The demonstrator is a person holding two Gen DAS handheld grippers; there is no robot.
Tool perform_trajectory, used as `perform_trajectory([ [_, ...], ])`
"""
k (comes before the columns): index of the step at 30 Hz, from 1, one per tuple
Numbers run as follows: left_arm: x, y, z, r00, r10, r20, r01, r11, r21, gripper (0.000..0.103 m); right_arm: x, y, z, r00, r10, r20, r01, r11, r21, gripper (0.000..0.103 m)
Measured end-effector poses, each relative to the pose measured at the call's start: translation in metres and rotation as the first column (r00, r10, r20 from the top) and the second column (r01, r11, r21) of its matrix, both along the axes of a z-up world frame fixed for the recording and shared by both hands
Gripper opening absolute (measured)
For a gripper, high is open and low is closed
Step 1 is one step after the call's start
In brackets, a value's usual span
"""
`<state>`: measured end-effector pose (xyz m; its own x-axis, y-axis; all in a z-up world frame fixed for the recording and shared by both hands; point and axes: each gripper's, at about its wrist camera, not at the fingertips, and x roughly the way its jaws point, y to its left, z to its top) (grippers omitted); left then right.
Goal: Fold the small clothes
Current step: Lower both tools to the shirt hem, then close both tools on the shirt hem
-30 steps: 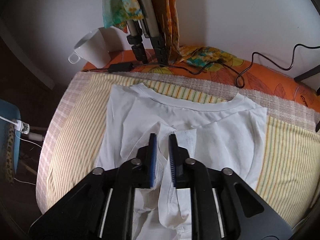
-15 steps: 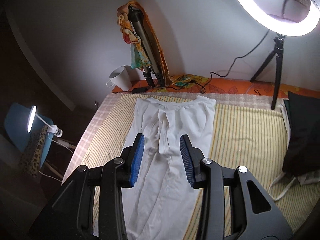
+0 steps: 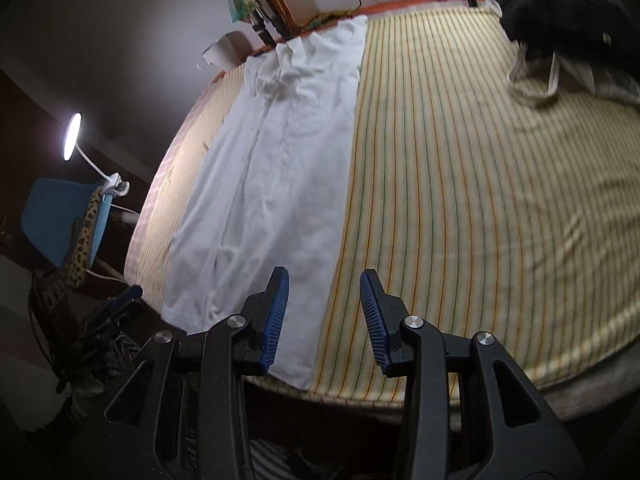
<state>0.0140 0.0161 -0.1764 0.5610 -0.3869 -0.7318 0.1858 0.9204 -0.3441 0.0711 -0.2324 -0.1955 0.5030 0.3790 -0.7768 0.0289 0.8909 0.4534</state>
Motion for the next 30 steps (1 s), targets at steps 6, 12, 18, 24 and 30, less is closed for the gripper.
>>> perform_trajectory([
  [6, 0.01, 0.0, -0.021, 0.996, -0.006, -0.094, 0.0, 0.998, -0.07, 0.049, -0.015, 0.019, -0.031, 0.997, 0.069, -0.033, -0.068, 0.997, 0.04, 0.039],
  [12, 0.013, 0.001, -0.033, 0.991, -0.004, -0.134, -0.011, 0.994, -0.112, 0.034, -0.021, 0.025, -0.041, 0.994, 0.102, -0.028, -0.101, 0.994, 0.044, 0.039],
  [18, 0.019, -0.002, -0.037, 0.989, -0.011, -0.147, -0.008, 0.992, -0.127, 0.004, -0.026, 0.028, -0.043, 0.99, 0.143, -0.009, -0.142, 0.987, 0.069, 0.034],
  [24, 0.014, 0.003, -0.019, 0.992, 0.002, -0.124, -0.023, 0.987, -0.162, 0.0, -0.025, 0.031, -0.045, 0.987, 0.157, -0.037, -0.152, 0.983, 0.105, 0.004],
  [30, 0.01, 0.008, -0.013, 0.994, 0.008, -0.11, -0.025, 0.989, -0.148, 0.0, -0.036, 0.018, -0.029, 0.992, 0.125, 0.006, -0.124, 0.981, 0.152, 0.004],
])
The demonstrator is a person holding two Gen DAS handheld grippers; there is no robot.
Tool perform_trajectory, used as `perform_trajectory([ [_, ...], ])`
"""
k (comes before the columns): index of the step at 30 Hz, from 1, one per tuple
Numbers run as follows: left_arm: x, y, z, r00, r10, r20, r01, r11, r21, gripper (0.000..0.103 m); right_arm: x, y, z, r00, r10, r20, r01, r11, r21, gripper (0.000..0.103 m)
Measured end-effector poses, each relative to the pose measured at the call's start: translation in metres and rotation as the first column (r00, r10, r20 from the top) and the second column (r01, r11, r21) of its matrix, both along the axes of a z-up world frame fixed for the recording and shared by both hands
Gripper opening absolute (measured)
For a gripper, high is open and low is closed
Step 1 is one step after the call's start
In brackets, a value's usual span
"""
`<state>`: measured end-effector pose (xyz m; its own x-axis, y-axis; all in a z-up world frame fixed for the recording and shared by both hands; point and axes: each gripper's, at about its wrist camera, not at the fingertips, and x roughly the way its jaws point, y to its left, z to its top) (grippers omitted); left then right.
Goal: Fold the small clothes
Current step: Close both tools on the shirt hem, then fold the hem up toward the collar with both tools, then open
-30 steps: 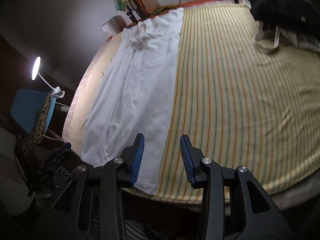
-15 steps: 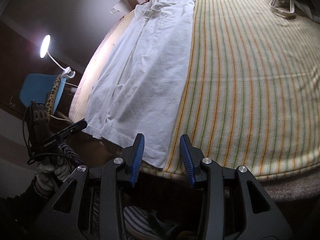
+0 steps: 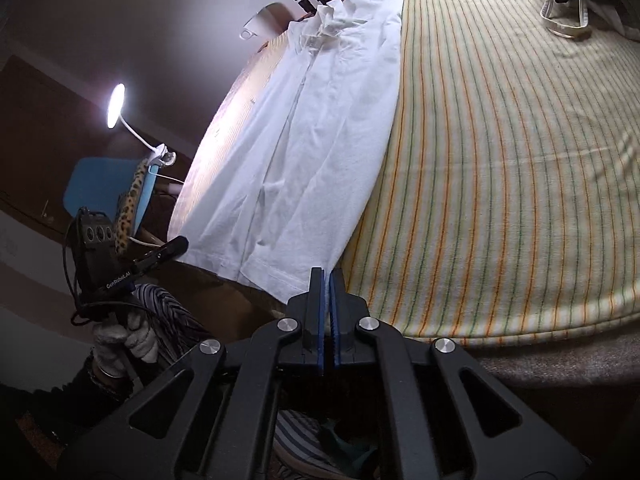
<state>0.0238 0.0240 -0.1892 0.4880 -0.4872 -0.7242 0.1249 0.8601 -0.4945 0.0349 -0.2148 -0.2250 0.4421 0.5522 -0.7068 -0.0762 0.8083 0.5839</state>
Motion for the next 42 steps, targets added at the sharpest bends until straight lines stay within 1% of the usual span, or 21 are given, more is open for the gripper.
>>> perform_trajectory([
  [2, 0.002, 0.0, -0.013, 0.999, 0.01, -0.033, -0.01, 1.0, -0.003, 0.0, 0.003, 0.002, -0.016, 0.999, -0.007, -0.044, 0.006, 1.0, -0.022, 0.004],
  [4, 0.002, 0.001, -0.02, 0.999, 0.016, -0.048, -0.016, 1.0, 0.0, 0.0, 0.005, 0.003, -0.027, 0.997, -0.012, -0.075, 0.009, 0.999, -0.033, 0.003],
  [7, -0.001, 0.003, -0.017, 0.999, 0.017, -0.046, -0.017, 1.0, -0.01, 0.0, 0.005, -0.002, -0.023, 0.997, -0.025, -0.067, 0.024, 1.0, -0.018, 0.003],
  [10, -0.002, 0.004, -0.005, 1.0, 0.013, -0.025, -0.014, 0.999, -0.029, 0.0, 0.001, -0.005, -0.014, 0.999, -0.025, -0.04, 0.025, 1.0, 0.002, 0.003],
  [11, -0.002, 0.003, -0.001, 1.0, 0.006, -0.012, -0.007, 1.0, -0.02, 0.0, 0.002, -0.004, -0.012, 0.999, -0.021, -0.029, 0.021, 1.0, 0.007, 0.003],
  [13, 0.0, -0.001, -0.003, 1.0, -0.005, -0.006, 0.005, 1.0, 0.014, 0.0, 0.001, -0.003, -0.012, 1.0, -0.016, -0.02, 0.015, 1.0, -0.01, 0.003],
  [14, 0.002, -0.001, -0.007, 1.0, -0.004, -0.019, 0.005, 1.0, 0.018, 0.0, 0.003, -0.001, -0.015, 0.999, -0.01, -0.03, 0.01, 1.0, -0.022, 0.003],
  [16, 0.004, 0.003, -0.018, 0.998, 0.011, -0.061, -0.012, 1.0, -0.01, 0.0, 0.006, 0.002, -0.024, 0.998, -0.018, -0.064, 0.016, 0.999, -0.035, 0.003],
  [17, 0.003, 0.005, -0.02, 0.998, 0.018, -0.068, -0.02, 1.0, -0.021, 0.0, 0.007, 0.0, -0.025, 0.997, -0.025, -0.071, 0.023, 0.999, -0.028, 0.003],
  [19, 0.0, 0.011, -0.015, 0.997, 0.033, -0.07, -0.037, 0.998, -0.053, 0.0, 0.008, -0.003, -0.021, 0.998, -0.032, -0.062, 0.032, 0.999, -0.003, 0.003],
  [20, -0.002, 0.013, -0.008, 0.998, 0.035, -0.058, -0.039, 0.997, -0.07, 0.0, 0.008, -0.004, -0.019, 0.998, -0.035, -0.056, 0.035, 0.999, 0.005, 0.003],
  [22, -0.005, 0.014, 0.005, 0.999, 0.034, -0.026, -0.036, 0.997, -0.075, 0.0, 0.005, -0.008, -0.011, 0.998, -0.042, -0.04, 0.043, 0.998, 0.044, 0.003],
  [24, -0.004, 0.016, 0.011, 0.999, 0.036, -0.02, -0.038, 0.995, -0.093, 0.0, 0.003, -0.009, -0.005, 0.998, -0.049, -0.025, 0.051, 0.997, 0.062, 0.003],
  [25, -0.003, 0.015, 0.01, 0.999, 0.036, -0.019, -0.038, 0.995, -0.087, 0.0, 0.002, -0.009, -0.004, 0.999, -0.051, -0.018, 0.052, 0.997, 0.065, 0.003],
  [27, 0.001, 0.012, 0.001, 0.999, 0.034, -0.035, -0.036, 0.998, -0.056, 0.0, 0.003, -0.009, -0.01, 0.998, -0.049, -0.032, 0.051, 0.997, 0.056, 0.003],
  [30, 0.004, 0.013, -0.021, 0.994, 0.045, -0.105, -0.052, 0.996, -0.069, 0.0, 0.004, -0.01, -0.018, 0.993, -0.058, -0.1, 0.062, 0.997, 0.04, 0.003],
  [32, 0.004, 0.016, -0.023, 0.992, 0.051, -0.113, -0.059, 0.995, -0.075, 0.0, 0.004, -0.012, -0.022, 0.99, -0.064, -0.126, 0.071, 0.996, 0.045, 0.003],
  [37, 0.01, 0.016, -0.006, 0.996, 0.039, -0.077, -0.044, 0.997, -0.066, 0.0, 0.008, -0.023, -0.006, 0.991, -0.078, -0.113, 0.089, 0.991, 0.095, 0.003],
  [42, 0.032, 0.015, 0.01, 0.998, 0.035, -0.056, -0.04, 0.994, -0.097, 0.0, 0.021, -0.032, 0.014, 0.992, -0.09, -0.088, 0.103, 0.984, 0.148, 0.003],
])
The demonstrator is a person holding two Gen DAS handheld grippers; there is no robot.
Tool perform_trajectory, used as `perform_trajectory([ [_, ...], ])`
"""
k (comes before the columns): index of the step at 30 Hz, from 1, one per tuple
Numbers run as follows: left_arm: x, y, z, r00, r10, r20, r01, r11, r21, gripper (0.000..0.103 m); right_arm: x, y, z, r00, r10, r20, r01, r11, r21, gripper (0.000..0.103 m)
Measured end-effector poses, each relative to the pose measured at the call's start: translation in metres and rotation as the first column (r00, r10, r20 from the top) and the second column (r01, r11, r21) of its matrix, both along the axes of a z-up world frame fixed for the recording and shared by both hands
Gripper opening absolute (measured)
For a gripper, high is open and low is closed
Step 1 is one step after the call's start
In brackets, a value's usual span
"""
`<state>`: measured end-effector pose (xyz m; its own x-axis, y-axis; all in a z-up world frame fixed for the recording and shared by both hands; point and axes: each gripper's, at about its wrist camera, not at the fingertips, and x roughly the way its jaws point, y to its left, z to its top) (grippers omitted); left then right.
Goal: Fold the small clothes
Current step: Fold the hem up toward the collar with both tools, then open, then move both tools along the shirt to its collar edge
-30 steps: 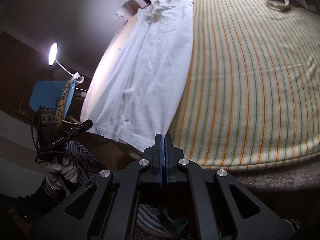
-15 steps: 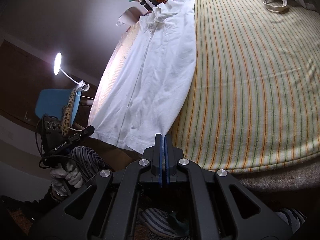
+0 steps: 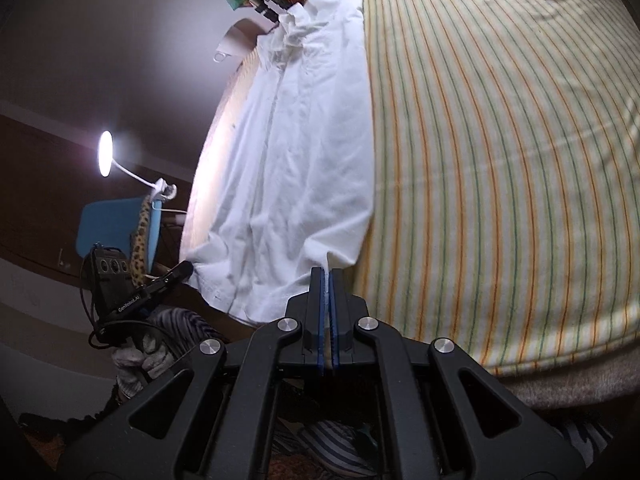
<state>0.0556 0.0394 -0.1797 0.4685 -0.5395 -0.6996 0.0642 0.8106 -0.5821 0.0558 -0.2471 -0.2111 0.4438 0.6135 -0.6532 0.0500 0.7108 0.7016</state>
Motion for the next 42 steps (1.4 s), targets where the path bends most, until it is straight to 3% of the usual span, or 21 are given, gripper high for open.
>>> perform_trajectory([
  [7, 0.04, -0.006, 0.025, 0.998, -0.008, 0.054, 0.008, 1.0, -0.005, 0.0, 0.025, -0.007, 0.031, 0.997, -0.03, 0.066, 0.029, 1.0, 0.01, 0.003],
  [11, 0.069, -0.006, 0.031, 0.997, 0.012, 0.07, -0.012, 1.0, 0.002, 0.0, 0.048, -0.013, 0.034, 0.995, -0.064, 0.076, 0.064, 0.998, 0.012, 0.003],
  [22, 0.142, -0.007, 0.001, 0.998, 0.065, 0.022, -0.066, 0.997, 0.044, 0.0, 0.115, -0.019, 0.004, 0.99, -0.137, 0.018, 0.138, 0.989, -0.048, 0.003],
  [27, 0.153, -0.004, -0.009, 0.995, 0.096, 0.01, -0.097, 0.994, 0.057, 0.002, 0.126, -0.027, -0.007, 0.987, -0.162, -0.007, 0.162, 0.986, -0.041, 0.004],
  [29, 0.156, -0.001, -0.009, 0.995, 0.099, 0.013, -0.099, 0.994, 0.051, 0.017, 0.127, -0.029, -0.007, 0.987, -0.162, -0.008, 0.161, 0.986, -0.045, 0.004],
  [31, 0.154, 0.0, -0.004, 0.994, 0.101, 0.029, -0.102, 0.993, 0.05, 0.025, 0.127, -0.031, -0.007, 0.986, -0.169, -0.009, 0.168, 0.984, -0.055, 0.006],
  [37, 0.139, -0.005, 0.012, 0.994, 0.048, 0.102, -0.062, 0.989, 0.136, 0.026, 0.113, -0.035, 0.01, 0.984, -0.171, 0.049, 0.177, 0.971, -0.161, 0.014],
  [42, 0.13, -0.014, 0.008, 0.995, -0.007, 0.104, -0.01, 0.986, 0.166, 0.026, 0.107, -0.026, 0.019, 0.988, -0.113, 0.101, 0.129, 0.978, -0.166, 0.014],
])
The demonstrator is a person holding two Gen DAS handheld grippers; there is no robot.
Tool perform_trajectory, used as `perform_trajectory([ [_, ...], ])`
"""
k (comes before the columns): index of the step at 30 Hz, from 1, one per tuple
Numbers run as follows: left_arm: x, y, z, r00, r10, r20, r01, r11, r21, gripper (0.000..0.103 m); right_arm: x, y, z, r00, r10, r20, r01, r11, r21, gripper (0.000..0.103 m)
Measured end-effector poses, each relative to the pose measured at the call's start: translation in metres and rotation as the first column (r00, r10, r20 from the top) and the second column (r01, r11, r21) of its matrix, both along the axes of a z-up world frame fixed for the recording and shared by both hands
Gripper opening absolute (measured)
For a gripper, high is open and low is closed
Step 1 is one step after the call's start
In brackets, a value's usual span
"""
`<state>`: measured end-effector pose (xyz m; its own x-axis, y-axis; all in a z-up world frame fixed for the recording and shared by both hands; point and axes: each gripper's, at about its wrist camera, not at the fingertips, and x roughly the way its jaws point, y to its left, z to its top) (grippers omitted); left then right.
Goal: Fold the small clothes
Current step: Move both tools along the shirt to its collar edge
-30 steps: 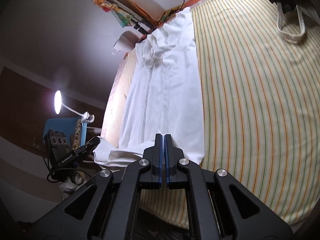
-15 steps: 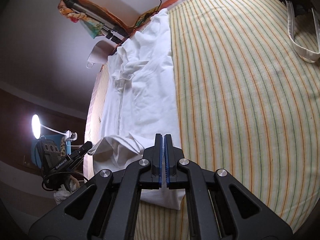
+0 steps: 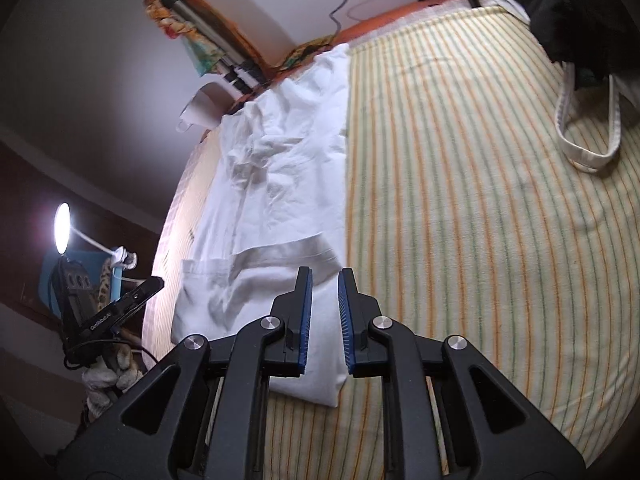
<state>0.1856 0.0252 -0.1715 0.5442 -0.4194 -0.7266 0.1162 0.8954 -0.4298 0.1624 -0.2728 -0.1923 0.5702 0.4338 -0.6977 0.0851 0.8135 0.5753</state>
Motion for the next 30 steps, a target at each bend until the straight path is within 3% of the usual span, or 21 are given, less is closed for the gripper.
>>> perform_trajectory([
  [8, 0.003, -0.021, -0.019, 0.998, -0.051, -0.023, 0.052, 0.998, 0.046, 0.026, 0.016, 0.039, -0.003, 0.988, 0.15, 0.044, -0.15, 0.989, -0.014, 0.014],
  [15, 0.014, -0.008, -0.033, 0.998, 0.014, -0.055, -0.009, 0.997, 0.077, 0.025, 0.035, 0.027, -0.028, 0.997, 0.066, -0.027, -0.067, 0.997, -0.029, 0.014],
  [18, 0.017, 0.001, -0.027, 0.998, 0.034, -0.046, -0.03, 0.996, 0.083, 0.025, 0.034, 0.025, -0.023, 0.998, 0.051, -0.038, -0.055, 0.993, -0.102, 0.014],
  [23, 0.034, 0.01, -0.008, 0.999, 0.044, -0.011, -0.043, 0.997, 0.068, 0.028, 0.04, 0.015, -0.008, 0.998, 0.053, -0.015, -0.054, 0.991, -0.123, 0.015],
  [27, 0.059, 0.013, 0.004, 0.999, 0.037, 0.014, -0.038, 0.997, 0.07, 0.031, 0.055, 0.004, 0.003, 0.999, 0.044, 0.017, -0.041, 0.989, -0.142, 0.03],
  [30, 0.082, 0.013, 0.011, 0.999, 0.037, 0.032, -0.039, 0.996, 0.077, 0.031, 0.072, -0.004, 0.01, 0.998, 0.048, 0.043, -0.04, 0.985, -0.166, 0.031],
])
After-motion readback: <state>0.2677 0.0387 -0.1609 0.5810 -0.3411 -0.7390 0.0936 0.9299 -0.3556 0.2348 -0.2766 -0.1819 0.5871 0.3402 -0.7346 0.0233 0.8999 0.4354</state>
